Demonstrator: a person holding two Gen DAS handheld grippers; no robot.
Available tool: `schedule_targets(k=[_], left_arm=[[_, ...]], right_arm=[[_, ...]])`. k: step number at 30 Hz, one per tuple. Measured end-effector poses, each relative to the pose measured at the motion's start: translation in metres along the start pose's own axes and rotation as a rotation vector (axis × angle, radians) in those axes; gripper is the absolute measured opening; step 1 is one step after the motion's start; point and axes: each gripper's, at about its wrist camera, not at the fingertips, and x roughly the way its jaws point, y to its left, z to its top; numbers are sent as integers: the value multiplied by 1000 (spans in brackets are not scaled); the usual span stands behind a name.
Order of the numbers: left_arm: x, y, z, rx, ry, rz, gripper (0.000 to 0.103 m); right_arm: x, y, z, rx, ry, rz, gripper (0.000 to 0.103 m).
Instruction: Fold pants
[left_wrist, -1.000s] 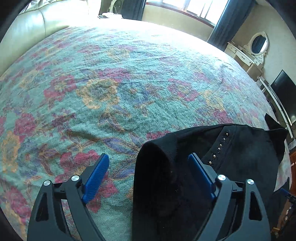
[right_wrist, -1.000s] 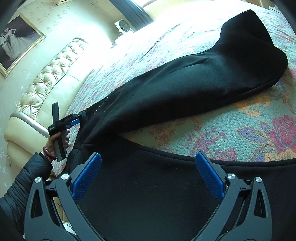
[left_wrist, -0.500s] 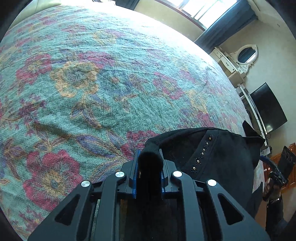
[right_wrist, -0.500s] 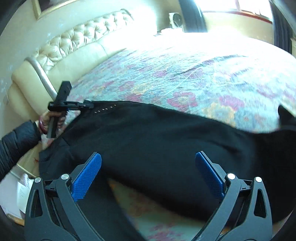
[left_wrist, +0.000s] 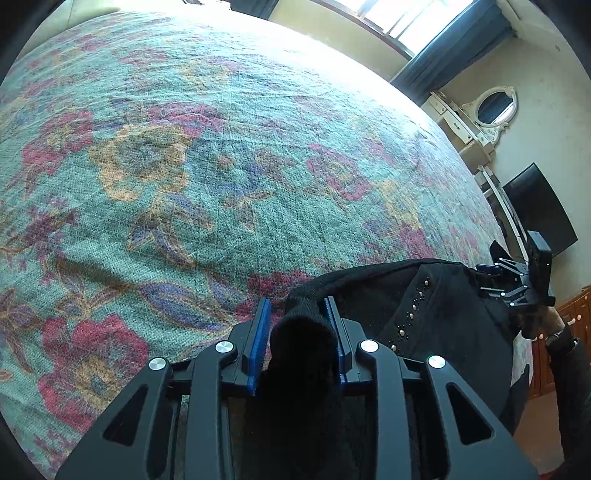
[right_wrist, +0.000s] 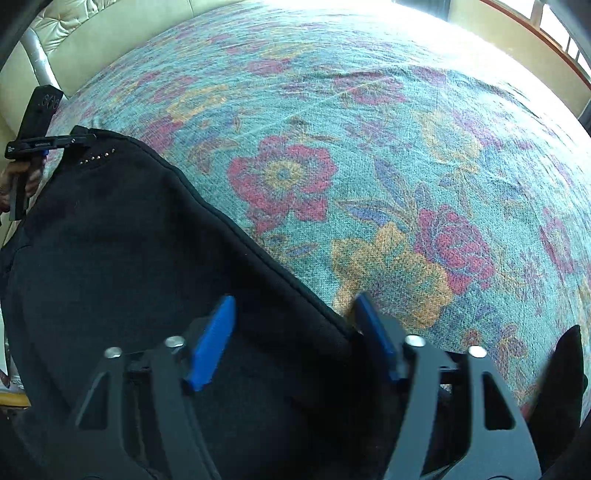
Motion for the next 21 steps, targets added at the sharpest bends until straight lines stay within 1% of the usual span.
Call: schedule_targets(k=[1,2,3,4,7,9,12,14,16,18,20,21], left_arm=[[-1,-4,0,20,-6,22,21],[-2,-6,-1,22,-11,23,17],[-5,-8,-2,18,-23,14,14],[-11,-11,-2,22,-45,11,14],[-38,-20,-6,45,-114,-46,13],[-63,-26,-12,55,-173,-108,13],[-106,-36,-32,77,-259,-192,13],[-130,-39,-55,83,-293,-253,13],[-150,-39,-82,88,-309,-289,13],[-164,-37,-114,85,-315,-308,13],[-169,-29,-148,61,-305,-327,13],[-168,-25,-163,49,-286,-317,13]], right_arm=[[-10,7,-3,-10,-27,-25,9],[-19,16,-6,-28,-50,-48,9],[-32,25,-12,-42,-79,-59,8],[-45,33,-18,-48,-114,-72,8],[-94,58,-42,-54,-233,-103,8],[-127,81,-66,-82,-308,-142,8],[-165,118,-110,-115,-377,-185,8],[-178,144,-144,-136,-394,-201,8],[-181,177,-179,-174,-395,-234,8],[-171,206,-211,-201,-368,-255,9],[-150,221,-237,-176,-311,-218,9],[-137,228,-247,-173,-278,-210,11]])
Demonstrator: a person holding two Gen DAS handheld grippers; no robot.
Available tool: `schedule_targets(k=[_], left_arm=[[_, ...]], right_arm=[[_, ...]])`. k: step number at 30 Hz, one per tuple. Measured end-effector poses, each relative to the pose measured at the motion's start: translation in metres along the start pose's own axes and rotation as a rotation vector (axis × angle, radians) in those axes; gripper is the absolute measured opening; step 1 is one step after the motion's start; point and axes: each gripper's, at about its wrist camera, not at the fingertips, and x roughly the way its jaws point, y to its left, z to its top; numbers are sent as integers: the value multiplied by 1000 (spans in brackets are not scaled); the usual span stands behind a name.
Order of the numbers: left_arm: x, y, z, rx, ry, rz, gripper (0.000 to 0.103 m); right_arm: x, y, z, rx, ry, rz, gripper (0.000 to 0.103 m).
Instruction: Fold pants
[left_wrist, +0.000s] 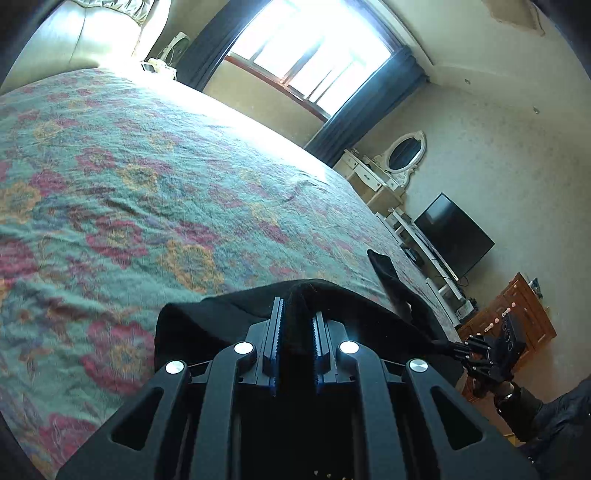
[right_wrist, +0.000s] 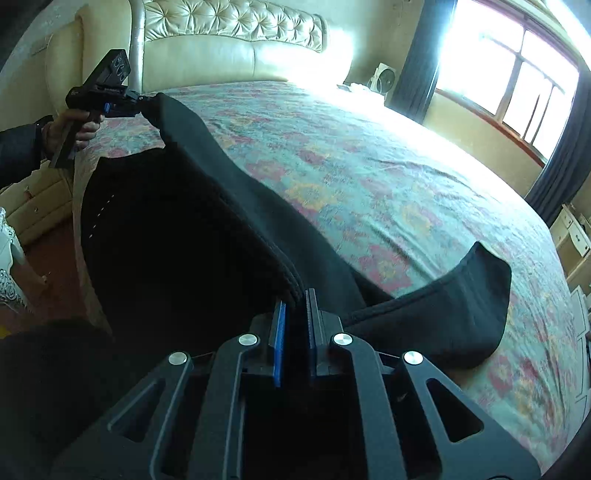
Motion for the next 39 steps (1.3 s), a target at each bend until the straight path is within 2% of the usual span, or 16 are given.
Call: schedule_targets(k=[2,3,5,6,7,9,11,14,17,21,23,27,29,31,32,39], left_arm=[[-6,9,-29,-42,36,21,17],[-8,14,-42,-71,53,35,23],[-16,22,-63,-123,63,99,34],[-23,25,-71,-159,42,112,45],[-31,28,-79,-207,13,105,55],[-46,29,-88,-300,-48,75,64],[-55,21,-91,-336,-107,46,69],[-44,3,-88,-351,-109,58,71],[-18,-4,-87,-412,-74,69,74],[12,1,-90,-484,-42,129,75],[20,3,-89,-535,-51,142,80],[27,6,-86,-575,-47,204,84],[26,7,-86,-612,-52,232,84],[23,8,-89,-656,-64,239,84],[22,10,-89,-670,-67,239,85],[18,12,-93,-684,-77,233,83]], right_arm=[[11,14,-17,9,56,3,18],[13,15,-22,41,79,28,24],[6,11,-25,163,77,74,47],[-2,3,-26,252,49,110,63],[-11,-6,-28,350,12,151,67],[-21,-30,-33,587,-63,246,70],[-19,-52,-43,819,-109,325,71],[3,-63,-52,1056,-73,359,71],[16,-62,-57,1158,-38,355,71],[34,-57,-58,1270,-7,337,74],[37,-56,-56,1278,-14,315,77],[44,-59,-50,1264,-37,254,76],[49,-66,-54,1264,-38,233,55],[50,-72,-65,1262,-39,228,23],[51,-73,-71,1269,-44,239,19],[30,-73,-83,1299,-178,311,15]])
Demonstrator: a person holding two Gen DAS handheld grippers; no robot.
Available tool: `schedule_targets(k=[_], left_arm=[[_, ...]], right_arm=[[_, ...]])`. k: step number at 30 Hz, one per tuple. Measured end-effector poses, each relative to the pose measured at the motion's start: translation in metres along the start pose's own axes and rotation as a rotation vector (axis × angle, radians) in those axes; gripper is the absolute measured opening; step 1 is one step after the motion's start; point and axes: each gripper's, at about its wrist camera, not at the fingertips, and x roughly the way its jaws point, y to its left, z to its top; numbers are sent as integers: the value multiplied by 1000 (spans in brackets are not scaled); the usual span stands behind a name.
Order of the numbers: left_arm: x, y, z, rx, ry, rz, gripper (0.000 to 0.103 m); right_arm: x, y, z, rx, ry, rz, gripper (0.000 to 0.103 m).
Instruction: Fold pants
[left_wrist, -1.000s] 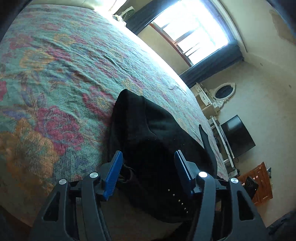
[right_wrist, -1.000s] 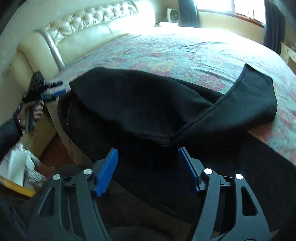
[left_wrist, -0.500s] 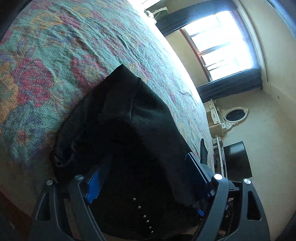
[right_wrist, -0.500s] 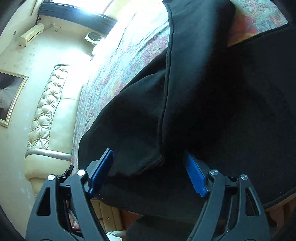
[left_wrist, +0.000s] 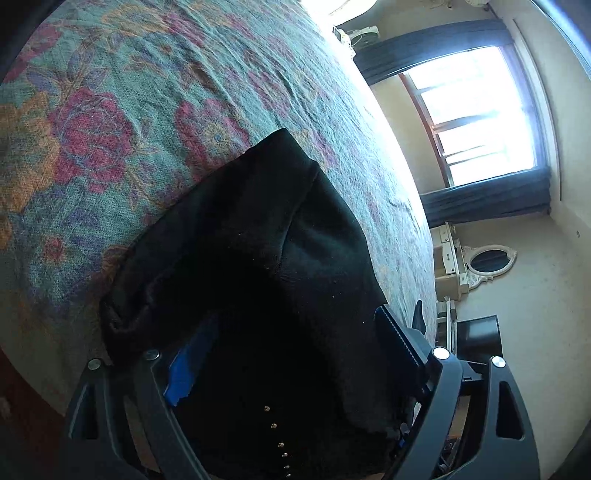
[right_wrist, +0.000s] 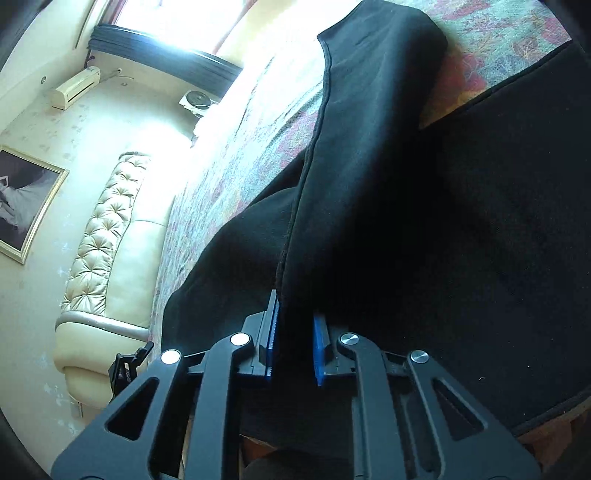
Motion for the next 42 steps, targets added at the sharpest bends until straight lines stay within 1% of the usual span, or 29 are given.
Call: schedule_targets(k=[1,3,4,6,8,9,10,11,12,13,16,21,22,23,24,27,29,30,32,33,34,36,38,39,41,42], left_arm=[[-3,2,-1,-10,-8,4,75],[-7,8,-3,-48,-19,9,63],[-9,12,-4,-78,-20,-9,61],[-8,20,-6,-135,-7,-40,61],[-6,26,-6,-162,-7,-40,58],[-6,28,-5,-169,-8,-38,54],[-6,31,-3,-180,-12,-36,42],[-7,36,-1,-194,-17,-45,35],[-9,41,0,-206,-19,-64,19],[-10,45,1,-212,-20,-78,9],[-19,46,-2,-197,-43,-80,7],[-47,39,-14,-151,-76,-89,7],[-56,44,-17,-137,-79,-90,7],[-62,44,-20,-122,-80,-86,7],[-66,45,-23,-110,-79,-78,7],[-76,54,-29,-76,-69,-54,7],[-78,61,-35,-68,-57,-47,7],[-78,64,-37,-68,-51,-37,7],[-76,68,-40,-70,-46,-26,7],[-76,70,-40,-73,-44,-24,7],[-74,70,-41,-73,-44,-21,7],[-72,68,-44,-62,-40,-10,7],[-66,59,-45,-59,-34,2,7],[-65,60,-47,-67,-30,0,7],[-62,59,-48,-86,-25,-3,7],[-63,60,-49,-92,-26,-7,7]], right_arm=[[-2,1,0,-1,-4,11,14],[-5,0,0,2,-11,26,14],[-5,-1,-1,5,-10,31,14],[-4,-6,-4,17,-7,41,14],[-4,-13,-4,34,-3,53,14],[-4,-15,-5,42,-1,58,14],[-4,-17,-5,49,1,64,14],[-2,-20,-1,53,2,70,14],[-5,-19,1,51,2,74,13],[-6,-19,1,52,4,79,13],[-11,-21,3,57,14,109,13],[-33,-13,-7,16,29,141,13],[-38,-13,-8,10,34,145,10],[-41,-11,-9,0,38,142,8],[-44,-9,-12,-10,42,143,0],[-50,-12,-17,-32,54,120,0],[-49,-13,-18,-67,61,67,0],[-45,-14,-19,-75,78,53,2],[-41,-19,-20,-25,90,53,14],[-37,-20,-19,-5,91,51,38],[-34,-19,-18,0,90,44,52],[-24,-15,-13,1,92,30,53],[-11,-15,-10,30,103,14,61],[-2,-17,-9,47,114,4,63],[6,-17,-9,43,102,-22,63],[9,-13,-7,22,90,-38,57]])
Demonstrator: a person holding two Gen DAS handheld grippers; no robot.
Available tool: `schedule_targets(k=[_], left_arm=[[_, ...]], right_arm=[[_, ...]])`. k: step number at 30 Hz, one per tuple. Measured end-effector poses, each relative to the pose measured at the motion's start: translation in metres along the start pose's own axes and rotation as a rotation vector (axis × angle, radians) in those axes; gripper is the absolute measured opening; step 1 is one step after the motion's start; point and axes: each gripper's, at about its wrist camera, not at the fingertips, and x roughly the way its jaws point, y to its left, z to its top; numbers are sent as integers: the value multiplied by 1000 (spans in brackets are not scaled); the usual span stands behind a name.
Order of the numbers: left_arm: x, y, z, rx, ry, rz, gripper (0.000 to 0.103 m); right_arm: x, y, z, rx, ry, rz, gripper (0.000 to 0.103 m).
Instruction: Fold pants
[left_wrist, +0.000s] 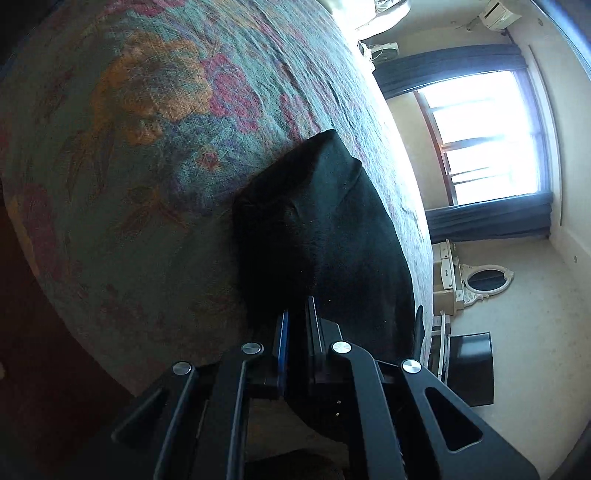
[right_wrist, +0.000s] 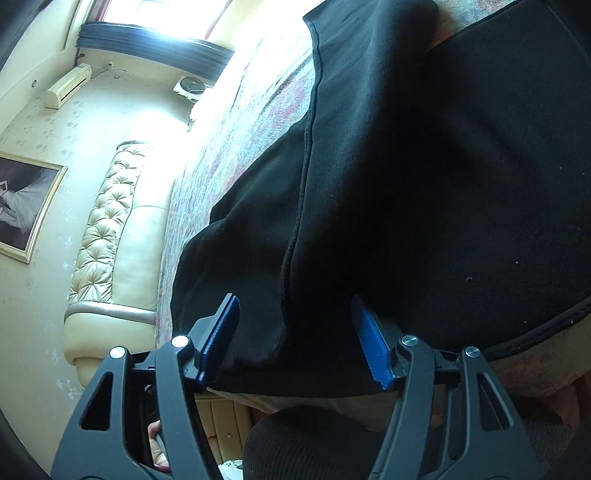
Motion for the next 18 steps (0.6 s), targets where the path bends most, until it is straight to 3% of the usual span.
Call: schedule_targets(k=[1,2,3,12,18], left_arm=[[-1,-2,1,-1,-2,-2,7],[-3,-3,0,4,-5,0,7],[-4,-5,0,11,-11,4,7],[-26,-10,-3,43,-87,48,7],[-24,-3,-13,37,-39,13,7]], right_arm=[[1,4,1,-31,-8,-2,30],[3,5,3,-54,-4,-7,14],[3,2,4,-50,-6,-1,11],[-13,-12,-3,-14,13,83,9],[-9,-23,-14,-7,36,52,9]])
